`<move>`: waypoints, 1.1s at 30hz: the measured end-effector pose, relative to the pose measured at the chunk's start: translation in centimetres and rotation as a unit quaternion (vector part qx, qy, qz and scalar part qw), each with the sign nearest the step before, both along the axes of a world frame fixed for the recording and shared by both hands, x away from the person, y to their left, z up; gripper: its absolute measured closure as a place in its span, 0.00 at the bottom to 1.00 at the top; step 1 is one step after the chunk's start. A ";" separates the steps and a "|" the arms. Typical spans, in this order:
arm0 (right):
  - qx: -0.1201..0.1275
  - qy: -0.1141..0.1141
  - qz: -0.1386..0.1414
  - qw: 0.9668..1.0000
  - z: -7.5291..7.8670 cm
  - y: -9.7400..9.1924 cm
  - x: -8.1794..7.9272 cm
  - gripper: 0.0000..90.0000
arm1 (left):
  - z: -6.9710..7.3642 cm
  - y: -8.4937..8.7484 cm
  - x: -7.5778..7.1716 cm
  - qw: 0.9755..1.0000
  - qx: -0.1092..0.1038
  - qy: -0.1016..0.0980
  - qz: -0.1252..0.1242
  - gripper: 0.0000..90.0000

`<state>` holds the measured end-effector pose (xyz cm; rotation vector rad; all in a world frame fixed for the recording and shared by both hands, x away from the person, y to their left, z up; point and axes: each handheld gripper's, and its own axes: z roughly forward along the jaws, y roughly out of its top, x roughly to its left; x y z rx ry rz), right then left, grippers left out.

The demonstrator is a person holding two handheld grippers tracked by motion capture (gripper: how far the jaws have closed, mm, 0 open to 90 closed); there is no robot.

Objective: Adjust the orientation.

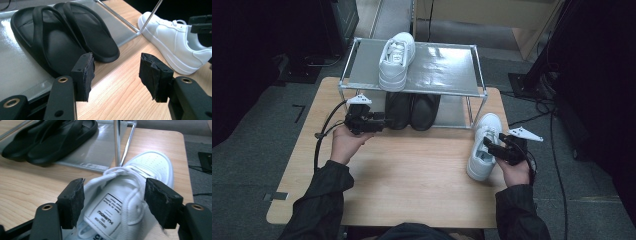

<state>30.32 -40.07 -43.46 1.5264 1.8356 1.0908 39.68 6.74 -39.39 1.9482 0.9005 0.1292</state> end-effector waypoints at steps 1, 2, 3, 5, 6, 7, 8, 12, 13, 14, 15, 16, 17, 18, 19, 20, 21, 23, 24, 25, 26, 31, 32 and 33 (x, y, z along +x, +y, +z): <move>-0.003 0.004 -0.003 1.000 -0.1 -0.1 0.0 0.38 | 0.0 0.0 0.0 1.000 -0.001 0.000 0.000 0.50; -0.004 0.006 -0.005 1.000 -0.2 -0.1 0.1 0.38 | 0.0 0.0 0.0 1.000 -0.002 -0.001 0.001 0.50; -0.008 0.007 -0.006 1.000 -0.4 -0.1 0.1 0.39 | 0.0 0.1 0.0 1.000 -0.001 -0.001 0.001 0.50; -0.013 0.013 -0.008 1.000 -0.8 -0.2 0.2 0.40 | 0.0 0.1 0.0 1.000 -0.002 -0.001 0.001 0.50; -0.015 0.017 -0.011 1.000 -1.0 -0.2 0.2 0.42 | 0.0 0.1 0.0 1.000 -0.003 0.000 0.003 0.50; -0.021 0.018 -0.013 1.000 -1.3 -0.3 0.1 0.44 | 0.0 0.1 0.0 1.000 -0.004 0.000 0.003 0.50; -0.021 0.019 -0.015 0.999 -1.4 -0.4 0.1 0.46 | 0.0 0.2 0.1 1.000 -0.005 0.000 0.003 0.50; -0.018 0.029 -0.024 0.999 -1.6 -1.0 0.0 0.56 | 0.1 0.4 0.1 1.000 -0.007 0.000 0.005 0.50; -0.022 0.029 -0.025 0.999 -1.6 -1.0 0.0 0.59 | 0.1 0.5 0.1 1.000 -0.007 -0.001 0.005 0.50; -0.026 0.028 -0.027 0.999 -1.6 -1.0 0.0 0.61 | 0.1 0.6 0.0 1.000 -0.008 -0.001 0.007 0.50; -0.029 0.030 -0.031 0.999 -1.7 -1.1 0.0 0.62 | 0.1 0.6 0.0 1.000 -0.009 -0.002 0.007 0.50; -0.028 0.031 -0.032 0.999 -1.7 -1.1 0.1 0.62 | 0.1 0.6 0.1 1.000 -0.010 -0.001 0.007 0.50; -0.027 0.031 -0.032 0.999 -1.8 -1.2 0.2 0.61 | 0.1 0.7 0.1 1.000 -0.011 -0.001 0.007 0.50; -0.027 0.031 -0.032 0.999 -1.9 -1.2 0.3 0.60 | 0.1 0.7 0.1 1.000 -0.010 -0.001 0.008 0.50; -0.029 0.032 -0.035 0.998 -2.0 -1.1 0.5 0.59 | 0.1 0.7 0.1 1.000 -0.010 -0.001 0.008 0.50; -0.035 0.032 -0.034 0.998 -2.2 -1.0 0.7 0.58 | 0.1 0.6 0.1 1.000 -0.011 -0.001 0.007 0.50; -0.036 0.034 -0.034 0.998 -2.3 -1.0 0.8 0.58 | 0.1 0.6 0.1 1.000 -0.010 -0.001 0.007 0.50; -0.041 0.032 -0.035 0.998 -2.5 -0.9 1.1 0.59 | 0.1 0.6 0.0 1.000 -0.010 -0.002 0.008 0.50; -0.043 0.033 -0.035 0.998 -2.5 -0.9 1.1 0.59 | 0.1 0.6 0.1 1.000 -0.011 -0.002 0.009 0.50; -0.047 0.034 -0.037 0.998 -2.6 -0.8 1.2 0.62 | 0.1 0.7 0.1 1.000 -0.011 -0.003 0.009 0.50; -0.053 0.034 -0.038 0.997 -2.6 -0.8 1.2 0.66 | 0.1 0.7 0.1 1.000 -0.011 -0.003 0.009 0.50; -0.063 0.037 -0.039 0.997 -2.7 -1.0 1.2 0.74 | 0.2 0.8 0.0 1.000 -0.010 -0.003 0.010 0.50; -0.063 0.037 -0.040 0.997 -2.6 -1.1 1.2 0.77 | 0.2 0.9 0.1 1.000 -0.010 -0.003 0.011 0.50; -0.064 0.041 -0.044 0.996 -2.5 -1.1 1.1 0.81 | 0.2 0.9 0.0 1.000 -0.012 -0.004 0.012 0.50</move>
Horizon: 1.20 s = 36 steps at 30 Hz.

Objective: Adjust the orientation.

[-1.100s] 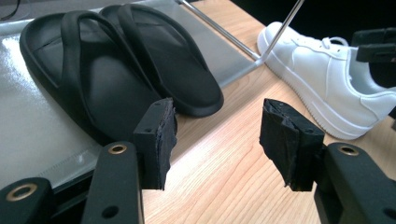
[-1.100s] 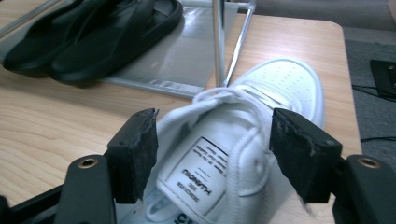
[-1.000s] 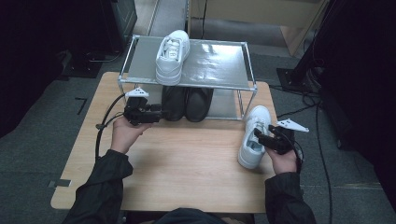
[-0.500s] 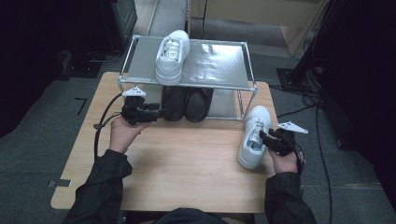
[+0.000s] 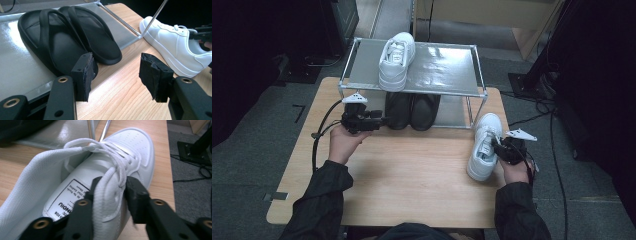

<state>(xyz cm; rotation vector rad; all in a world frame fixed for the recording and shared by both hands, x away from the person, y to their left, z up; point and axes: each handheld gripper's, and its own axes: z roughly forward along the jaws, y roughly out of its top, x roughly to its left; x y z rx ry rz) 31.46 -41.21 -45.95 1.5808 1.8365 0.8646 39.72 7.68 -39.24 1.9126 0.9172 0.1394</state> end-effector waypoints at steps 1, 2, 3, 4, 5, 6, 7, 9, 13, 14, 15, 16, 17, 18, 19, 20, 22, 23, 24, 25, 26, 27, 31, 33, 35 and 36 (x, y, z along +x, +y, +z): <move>-0.008 -0.001 -0.001 1.000 0.1 0.0 -0.1 0.85 | -0.1 0.1 -0.1 1.000 -0.008 -0.002 0.004 0.50; -0.015 -0.002 -0.003 1.000 0.1 -0.1 -0.1 0.87 | -0.2 0.3 -0.1 1.000 -0.017 -0.002 0.007 0.51; -0.016 -0.005 -0.002 1.000 0.0 -0.3 -0.1 0.87 | -0.3 0.5 0.0 1.000 -0.023 0.004 0.011 0.51; -0.011 -0.005 -0.003 1.000 0.0 -0.5 -0.1 0.86 | -0.5 0.7 0.1 1.000 -0.026 0.008 0.014 0.51; -0.008 -0.006 -0.003 1.000 0.0 -0.5 -0.1 0.84 | -0.5 0.8 0.1 0.999 -0.026 0.011 0.016 0.51; -0.003 -0.007 -0.003 1.000 0.0 -0.5 0.0 0.81 | -0.6 0.9 0.2 0.999 -0.021 0.014 0.019 0.51; 0.000 -0.007 -0.004 1.000 -0.1 -0.5 0.0 0.80 | -0.5 0.9 0.1 0.999 -0.022 0.014 0.021 0.51; 0.001 -0.008 -0.005 1.000 -0.2 -0.5 0.1 0.80 | -0.4 0.9 0.1 0.999 -0.024 0.010 0.021 0.51; 0.003 -0.004 -0.010 1.000 -0.1 -0.6 0.2 0.88 | -0.3 0.8 -0.1 0.999 -0.024 0.009 0.019 0.51; 0.002 -0.003 -0.013 1.000 0.0 -0.6 0.2 0.90 | -0.3 0.9 -0.1 1.000 -0.023 0.009 0.019 0.51; 0.001 -0.001 -0.015 1.000 0.1 -0.6 0.2 0.91 | -0.3 0.9 -0.1 1.000 -0.022 0.010 0.020 0.51; 0.002 0.001 -0.017 1.000 0.2 -0.6 0.3 0.91 | -0.3 0.9 -0.1 0.999 -0.023 0.010 0.021 0.51; 0.004 0.003 -0.020 1.000 0.2 -0.6 0.3 0.92 | -0.3 0.9 -0.1 0.999 -0.022 0.010 0.022 0.51; 0.008 0.005 -0.022 1.000 0.3 -0.7 0.4 0.92 | -0.3 1.0 -0.1 0.999 -0.020 0.009 0.023 0.51; 0.008 0.007 -0.023 1.000 0.4 -0.7 0.4 0.92 | -0.3 1.0 -0.1 1.000 -0.018 0.008 0.023 0.51; 0.011 0.008 -0.025 1.000 0.4 -0.7 0.5 0.92 | -0.3 1.1 -0.1 1.000 -0.017 0.007 0.025 0.51; 0.014 0.013 -0.029 0.999 0.7 -0.8 0.5 0.93 | -0.2 1.2 -0.1 0.999 -0.022 0.006 0.026 0.51; 0.017 0.014 -0.031 0.999 0.9 -0.9 0.5 0.93 | -0.1 1.3 -0.1 0.999 -0.024 0.006 0.026 0.51; 0.021 0.013 -0.031 0.999 1.1 -1.0 0.5 0.93 | -0.1 1.3 -0.1 0.999 -0.027 0.006 0.027 0.51; 0.026 0.016 -0.032 0.999 1.3 -1.1 0.4 0.93 | 0.0 1.4 -0.1 0.999 -0.027 0.008 0.026 0.51; 0.028 0.015 -0.032 0.999 1.4 -1.1 0.4 0.93 | 0.0 1.5 0.0 0.999 -0.028 0.010 0.026 0.51; 0.028 0.015 -0.032 0.999 1.4 -1.1 0.4 0.93 | 0.0 1.5 0.0 0.999 -0.028 0.010 0.026 0.50; 0.028 0.012 -0.028 0.999 2.2 -1.0 0.0 0.94 | 0.0 1.6 0.1 0.999 -0.029 0.014 0.029 0.50; 0.017 0.012 -0.022 1.000 2.6 -0.7 -0.2 0.94 | 0.1 1.7 0.1 0.999 -0.033 0.017 0.030 0.50; 0.015 0.013 -0.018 1.000 3.0 -0.6 -0.5 0.94 | 0.2 1.9 0.2 0.999 -0.033 0.017 0.032 0.50; 0.013 0.014 -0.016 1.000 3.2 -0.5 -0.6 0.94 | 0.3 2.0 0.2 0.999 -0.033 0.018 0.034 0.50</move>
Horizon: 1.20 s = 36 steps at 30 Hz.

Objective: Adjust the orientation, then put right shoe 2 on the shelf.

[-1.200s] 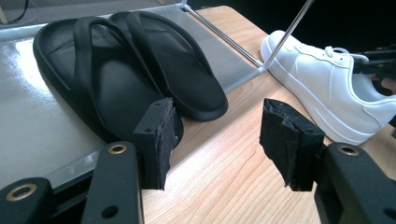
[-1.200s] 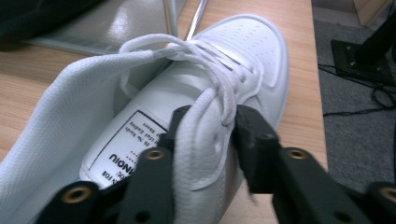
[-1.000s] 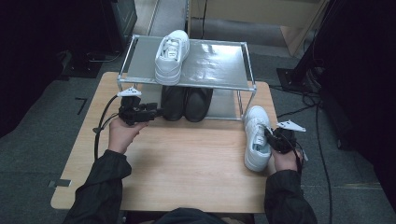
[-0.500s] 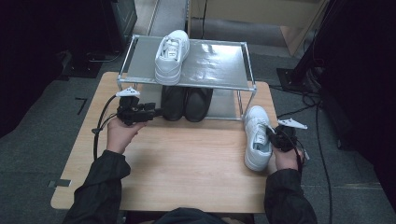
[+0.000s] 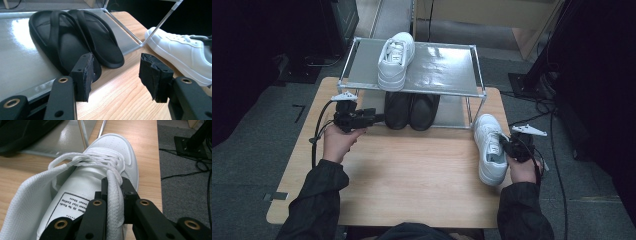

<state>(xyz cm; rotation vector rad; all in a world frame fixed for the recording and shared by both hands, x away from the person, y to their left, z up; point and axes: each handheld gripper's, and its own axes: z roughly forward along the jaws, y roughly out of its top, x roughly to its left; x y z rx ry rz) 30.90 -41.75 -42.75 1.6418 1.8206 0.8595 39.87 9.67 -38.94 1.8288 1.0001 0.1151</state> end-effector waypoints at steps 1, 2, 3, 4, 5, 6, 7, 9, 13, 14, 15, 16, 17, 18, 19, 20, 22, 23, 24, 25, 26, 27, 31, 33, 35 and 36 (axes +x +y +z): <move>0.000 0.000 0.001 1.000 0.2 0.0 -0.2 0.94 | 0.1 0.1 0.0 1.000 0.001 0.000 0.001 0.50; 0.000 -0.002 0.004 1.000 0.5 0.0 -0.3 0.94 | 0.2 0.2 0.0 1.000 0.000 0.002 0.002 0.50; 0.004 -0.003 0.005 1.000 0.8 -0.1 -0.5 0.94 | 0.3 0.2 0.1 1.000 0.001 0.000 0.002 0.50; 0.006 -0.004 0.004 1.000 0.9 -0.1 -0.6 0.94 | 0.4 0.3 0.1 1.000 -0.001 -0.004 0.004 0.50; 0.006 -0.005 0.005 1.000 1.2 -0.2 -0.8 0.94 | 0.5 0.4 0.1 1.000 -0.004 -0.003 0.005 0.50; 0.006 -0.006 0.006 1.000 1.4 -0.2 -0.9 0.94 | 0.6 0.5 0.1 1.000 -0.007 -0.002 0.006 0.50; 0.008 -0.006 0.007 1.000 1.6 -0.2 -1.0 0.94 | 0.7 0.6 0.1 1.000 -0.009 -0.002 0.007 0.50; 0.005 -0.006 0.012 1.000 2.1 -0.2 -1.3 0.94 | 0.7 0.8 0.1 1.000 -0.009 -0.001 0.009 0.50; 0.000 -0.012 0.018 1.000 3.4 0.0 -1.9 0.94 | 0.8 0.9 0.2 1.000 0.001 0.003 0.010 0.50; 0.001 -0.012 0.020 1.000 3.6 0.0 -2.1 0.94 | 0.9 0.9 0.2 1.000 0.008 0.002 0.010 0.50; 0.001 -0.013 0.021 1.000 3.9 0.1 -2.3 0.94 | 1.0 0.9 0.3 1.000 0.009 -0.001 0.011 0.50; 0.001 -0.014 0.023 1.000 4.1 0.1 -2.4 0.94 | 1.2 0.9 0.4 1.000 0.008 0.000 0.009 0.50; 0.001 -0.015 0.027 1.000 4.4 0.1 -2.6 0.94 | 1.3 0.8 0.4 1.000 0.006 -0.001 0.009 0.50; 0.001 -0.015 0.027 1.000 4.6 0.2 -2.8 0.94 | 1.6 0.8 0.4 1.000 0.007 -0.006 0.008 0.50; 0.003 -0.015 0.031 0.999 4.8 0.2 -3.1 0.94 | 1.7 0.8 0.4 1.000 0.008 -0.007 0.008 0.50; 0.004 -0.016 0.032 0.999 5.0 0.3 -3.2 0.94 | 1.9 0.8 0.5 1.000 0.008 -0.013 0.010 0.50; 0.012 -0.019 0.046 0.999 5.5 0.5 -3.8 0.94 | 2.2 1.1 0.4 1.000 -0.009 -0.015 0.017 0.50; 0.016 -0.019 0.052 0.998 5.7 0.6 -4.0 0.94 | 2.2 1.2 0.5 1.000 -0.010 -0.015 0.020 0.50; 0.020 -0.018 0.058 0.998 6.0 0.8 -4.1 0.94 | 2.2 1.3 0.4 1.000 -0.010 -0.015 0.022 0.50; 0.023 -0.016 0.066 0.997 6.2 1.0 -4.3 0.94 | 2.3 1.4 0.4 1.000 -0.010 -0.015 0.023 0.50; 0.024 -0.016 0.072 0.997 6.4 1.3 -4.4 0.94 | 2.3 1.5 0.4 1.000 -0.012 -0.015 0.024 0.50; 0.024 -0.016 0.079 0.996 6.7 1.6 -4.6 0.94 | 2.4 1.6 0.4 0.999 -0.014 -0.015 0.028 0.51; 0.025 -0.020 0.108 0.994 7.9 2.8 -4.9 0.94 | 3.2 1.7 0.7 0.999 0.001 -0.018 0.028 0.52; 0.030 -0.024 0.119 0.992 8.5 3.4 -5.0 0.94 | 3.7 1.8 0.8 0.999 -0.010 -0.024 0.033 0.52; 0.034 -0.024 0.133 0.990 9.2 3.9 -5.0 0.94 | 3.8 2.1 1.1 0.999 -0.023 -0.015 0.035 0.52; 0.036 -0.024 0.141 0.989 9.6 4.2 -5.0 0.94 | 3.9 2.1 1.2 0.999 -0.008 -0.015 0.037 0.52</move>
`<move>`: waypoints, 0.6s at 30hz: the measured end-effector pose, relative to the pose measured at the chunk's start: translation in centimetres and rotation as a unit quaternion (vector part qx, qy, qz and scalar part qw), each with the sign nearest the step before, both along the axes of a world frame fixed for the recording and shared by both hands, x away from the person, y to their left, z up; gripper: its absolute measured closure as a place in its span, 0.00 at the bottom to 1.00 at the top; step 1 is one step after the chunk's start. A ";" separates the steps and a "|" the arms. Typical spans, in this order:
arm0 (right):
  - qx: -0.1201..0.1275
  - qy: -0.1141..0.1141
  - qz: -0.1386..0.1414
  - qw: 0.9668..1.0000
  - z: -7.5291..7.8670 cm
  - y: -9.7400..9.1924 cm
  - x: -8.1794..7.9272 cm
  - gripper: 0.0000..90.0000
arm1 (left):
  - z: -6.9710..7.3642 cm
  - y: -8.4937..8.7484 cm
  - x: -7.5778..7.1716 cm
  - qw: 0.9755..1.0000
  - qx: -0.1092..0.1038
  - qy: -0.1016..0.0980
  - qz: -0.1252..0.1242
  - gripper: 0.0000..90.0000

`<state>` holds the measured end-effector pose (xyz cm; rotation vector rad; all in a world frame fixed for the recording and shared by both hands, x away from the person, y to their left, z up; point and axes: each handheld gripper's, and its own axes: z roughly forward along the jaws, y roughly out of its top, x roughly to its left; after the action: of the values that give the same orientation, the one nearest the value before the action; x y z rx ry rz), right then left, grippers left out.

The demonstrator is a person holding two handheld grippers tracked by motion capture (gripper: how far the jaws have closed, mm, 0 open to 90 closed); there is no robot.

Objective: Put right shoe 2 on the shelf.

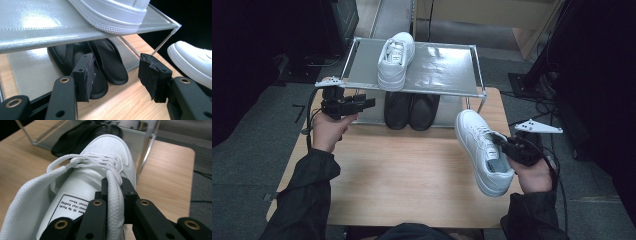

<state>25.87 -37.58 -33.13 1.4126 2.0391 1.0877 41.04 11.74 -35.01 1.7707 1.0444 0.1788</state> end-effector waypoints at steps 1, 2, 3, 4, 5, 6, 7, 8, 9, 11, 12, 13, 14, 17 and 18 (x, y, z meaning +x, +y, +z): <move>0.003 -0.001 0.006 1.000 0.4 0.3 0.0 0.94 | 0.2 -0.1 0.0 1.000 0.014 -0.004 0.003 0.52; 0.004 -0.002 0.013 1.000 0.8 0.6 0.1 0.94 | 0.5 -0.1 0.1 1.000 0.018 -0.007 0.000 0.52; 0.006 -0.003 0.020 1.000 1.2 0.8 0.2 0.94 | 0.8 -0.2 0.1 1.000 0.017 -0.010 -0.002 0.52; 0.006 -0.007 0.027 1.000 1.6 1.1 0.4 0.94 | 1.1 -0.2 0.1 1.000 0.012 -0.015 -0.002 0.52; 0.011 -0.009 0.033 0.999 2.0 1.3 0.5 0.94 | 1.4 -0.3 0.2 1.000 0.019 -0.013 -0.003 0.52; 0.013 -0.011 0.039 0.999 2.5 1.6 0.7 0.94 | 1.8 -0.4 0.3 0.999 0.029 -0.018 -0.003 0.52; 0.017 -0.015 0.044 0.999 2.9 1.8 0.9 0.94 | 2.1 -0.5 0.2 0.999 0.028 -0.025 -0.001 0.52; 0.020 -0.017 0.049 0.998 3.4 2.0 1.0 0.94 | 2.3 -0.4 0.3 1.000 0.014 -0.026 -0.001 0.52; 0.021 -0.021 0.057 0.998 3.7 2.2 1.2 0.94 | 2.5 -0.4 0.5 1.000 0.016 -0.017 -0.003 0.52; 0.026 -0.025 0.065 0.997 4.5 2.5 1.5 0.94 | 3.0 -0.7 0.6 0.999 0.043 -0.028 0.001 0.52; 0.025 -0.027 0.067 0.997 4.8 2.7 1.7 0.94 | 3.3 -0.7 0.6 0.999 0.038 -0.029 -0.001 0.52; 0.025 -0.027 0.072 0.997 5.2 2.8 1.9 0.94 | 3.6 -0.7 0.7 0.999 0.037 -0.029 -0.003 0.52; 0.022 -0.029 0.074 0.997 5.6 3.0 2.1 0.94 | 4.1 -0.9 1.0 0.998 0.045 -0.034 -0.001 0.52; 0.023 -0.034 0.081 0.996 6.5 3.4 2.7 0.94 | 4.5 -0.9 1.3 0.999 0.041 -0.033 -0.005 0.52; 0.024 -0.035 0.082 0.996 6.7 3.4 2.9 0.94 | 4.7 -0.9 1.6 0.999 0.041 -0.030 -0.004 0.52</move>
<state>28.80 -34.14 -26.41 1.2290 2.1218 1.2428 42.66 10.82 -30.33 1.8314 1.0000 0.2715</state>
